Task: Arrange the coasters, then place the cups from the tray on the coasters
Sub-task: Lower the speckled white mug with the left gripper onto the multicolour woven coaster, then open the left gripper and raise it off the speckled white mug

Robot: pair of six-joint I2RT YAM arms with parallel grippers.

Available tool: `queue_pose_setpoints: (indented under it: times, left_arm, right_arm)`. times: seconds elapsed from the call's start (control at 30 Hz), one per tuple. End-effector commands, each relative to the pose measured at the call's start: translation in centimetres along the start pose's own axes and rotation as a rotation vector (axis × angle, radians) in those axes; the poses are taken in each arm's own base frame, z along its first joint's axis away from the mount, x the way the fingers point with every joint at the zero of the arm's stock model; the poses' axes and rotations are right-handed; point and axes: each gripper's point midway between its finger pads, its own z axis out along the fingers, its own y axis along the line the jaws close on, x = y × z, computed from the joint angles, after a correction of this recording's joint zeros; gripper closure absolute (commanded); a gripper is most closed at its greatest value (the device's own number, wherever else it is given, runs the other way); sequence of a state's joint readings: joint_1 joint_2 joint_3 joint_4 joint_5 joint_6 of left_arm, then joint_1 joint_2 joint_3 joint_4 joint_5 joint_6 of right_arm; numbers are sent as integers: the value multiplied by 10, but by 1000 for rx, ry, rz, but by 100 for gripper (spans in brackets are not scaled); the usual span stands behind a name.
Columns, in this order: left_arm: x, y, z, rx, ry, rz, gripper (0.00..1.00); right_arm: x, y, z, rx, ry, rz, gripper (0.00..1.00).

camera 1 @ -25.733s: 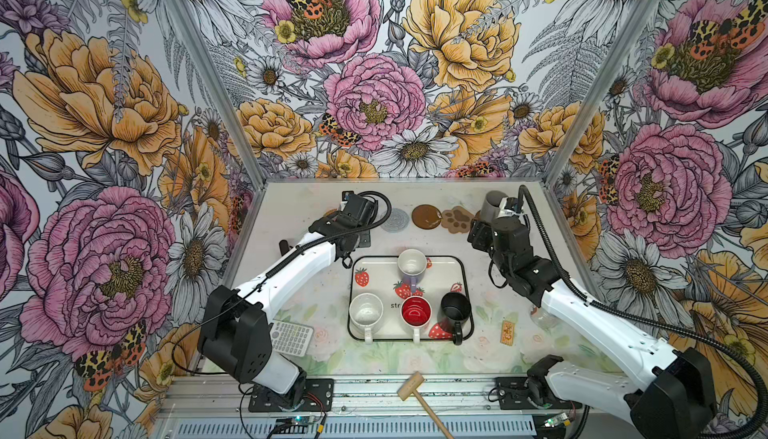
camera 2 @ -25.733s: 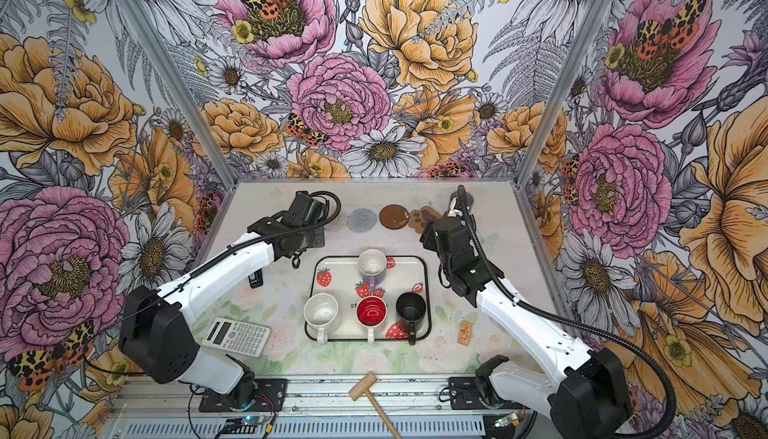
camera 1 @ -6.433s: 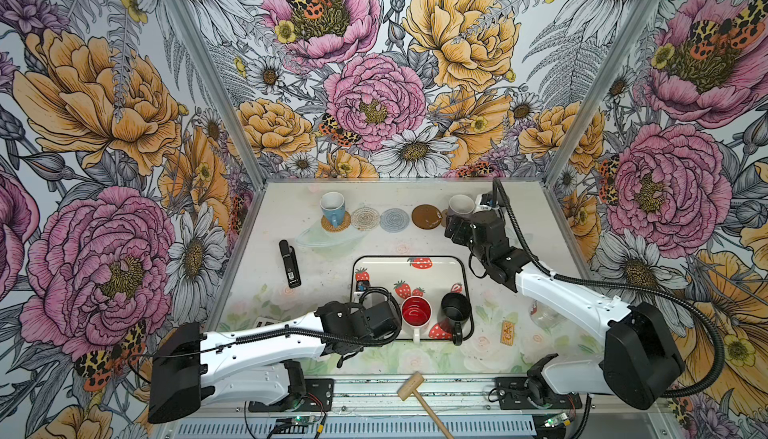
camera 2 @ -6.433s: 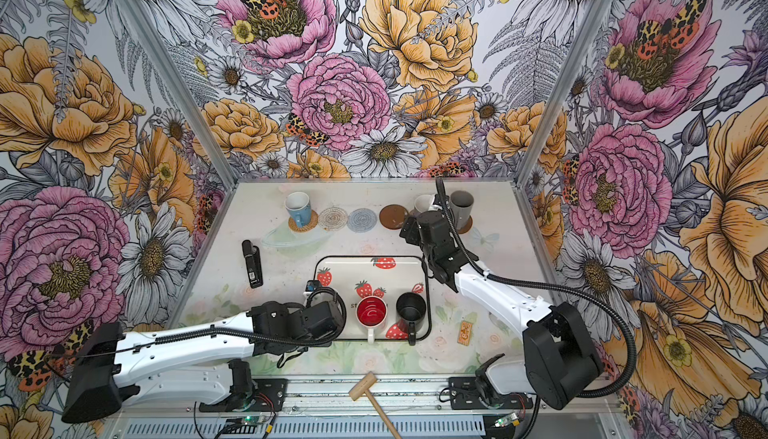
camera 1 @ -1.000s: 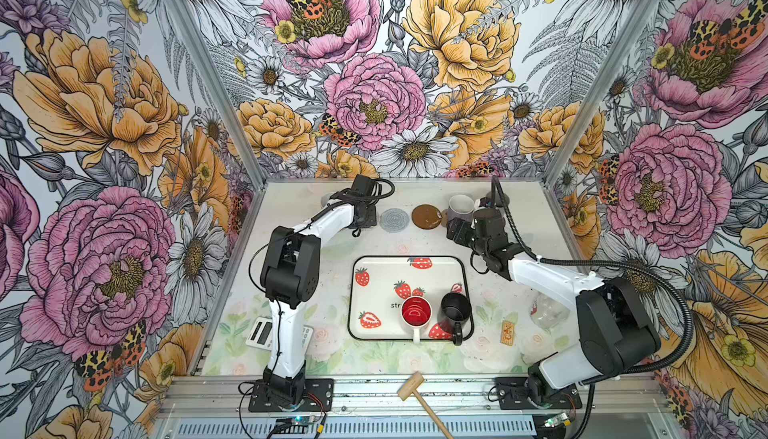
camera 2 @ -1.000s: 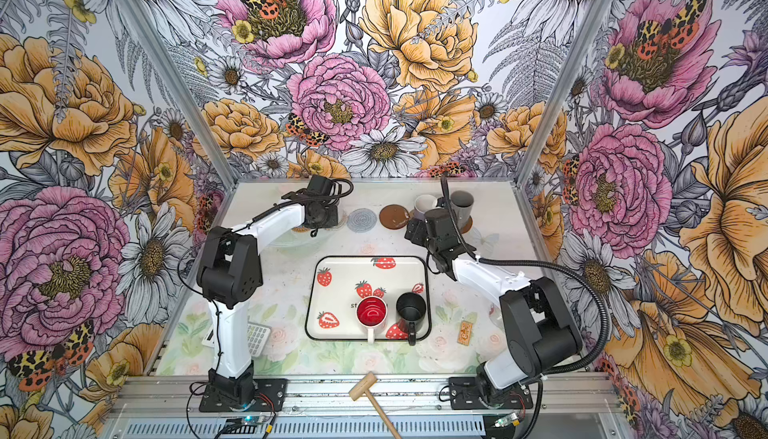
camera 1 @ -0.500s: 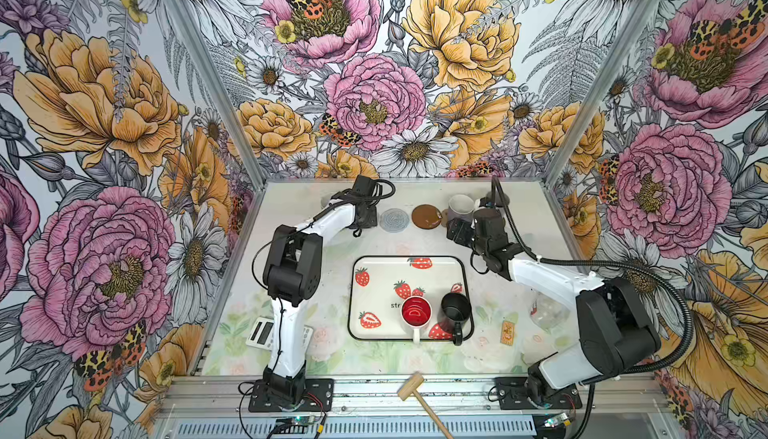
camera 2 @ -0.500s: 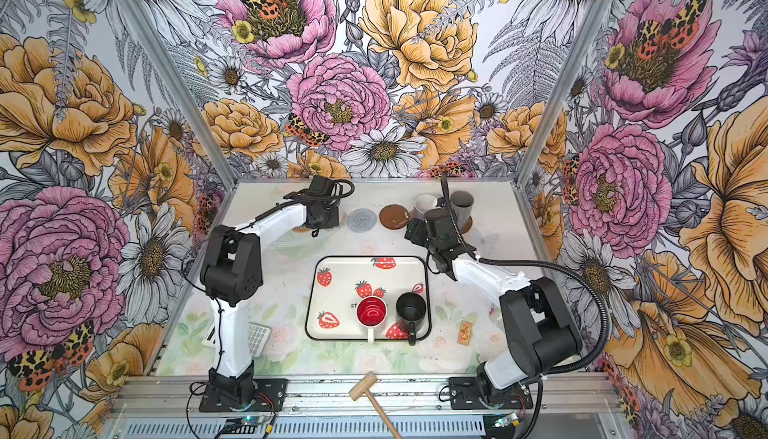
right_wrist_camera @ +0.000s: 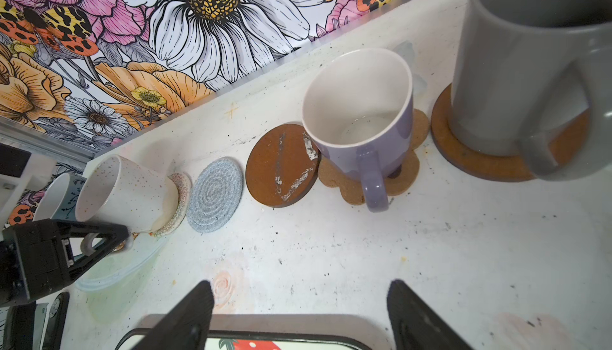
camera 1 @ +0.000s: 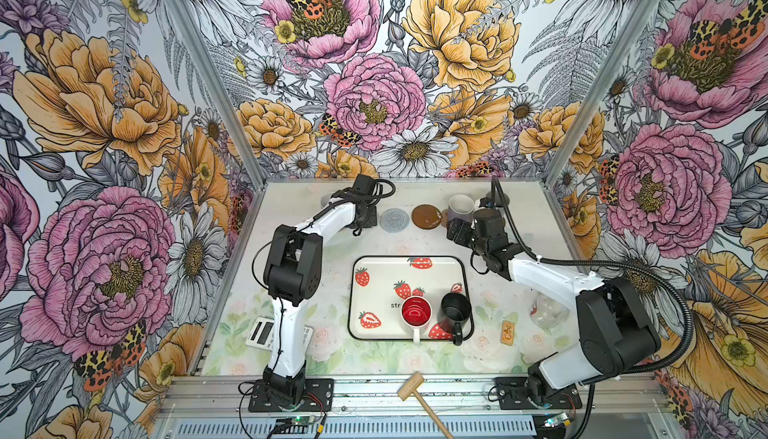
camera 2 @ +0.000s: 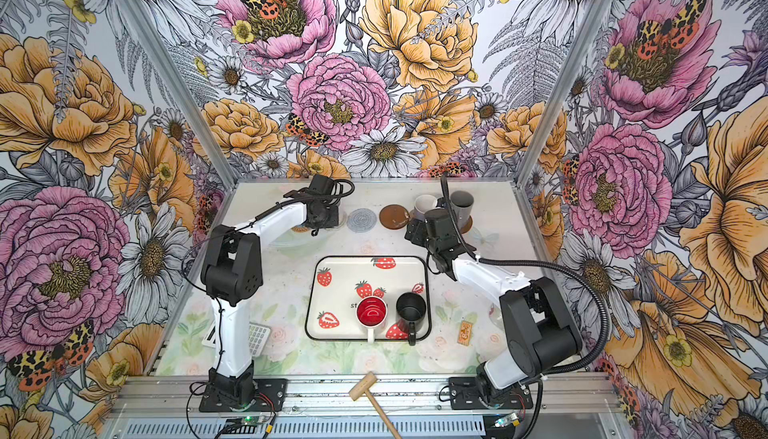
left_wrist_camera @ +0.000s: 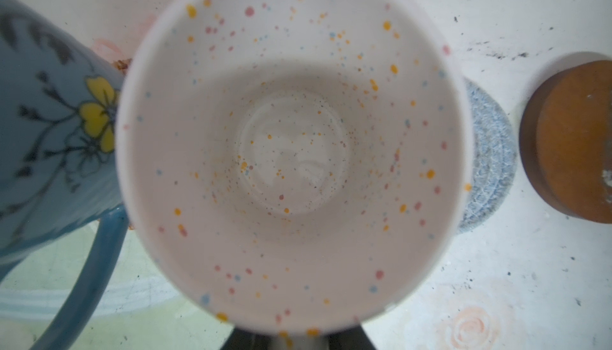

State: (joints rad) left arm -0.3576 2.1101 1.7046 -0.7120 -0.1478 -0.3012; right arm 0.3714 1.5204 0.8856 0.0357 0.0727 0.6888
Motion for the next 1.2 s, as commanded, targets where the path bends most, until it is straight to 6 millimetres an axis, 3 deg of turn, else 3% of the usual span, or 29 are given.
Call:
queue_pose_setpoints:
  times: [0.0,0.1,0.2,0.43,0.57,0.63,0.7,0.87,1.0,1.17]
  left_arm:
    - [-23,-3,-12,14,-70,0,52]
    - [-23,-4,-18,21,-69,0,37]
    - [-25,-5,-27,23,-85,0,30]
    - [-29,-7,-59,30,-135,8,25]
    - [-32,-4,-91,3,-201,-5,24]
    - [-36,-5,-109,-2,-240,-9,23]
    - [-41,-13,-140,20,-302,-15,23]
    - [-34,-40,-184,43,-386,51,21]
    - [-15,-58,-201,62,-440,50,21]
    - [8,-72,-209,167,-481,57,21]
  right_arm:
    - [-12,6,0,-18,-17,8,16]
    - [-13,7,-1,-22,-18,8,16]
    - [-12,8,-1,-26,-15,7,16]
    - [-15,11,-6,-35,-20,9,18]
    - [-19,15,-16,-24,-32,-13,19]
    - [-21,20,-22,-27,-41,-25,19]
    - [-24,26,-31,-37,-53,-34,19]
    - [-40,43,-61,-57,-117,-73,19]
    - [-55,70,-86,-124,-162,-125,19]
    - [-55,93,-108,-136,-138,-232,20]
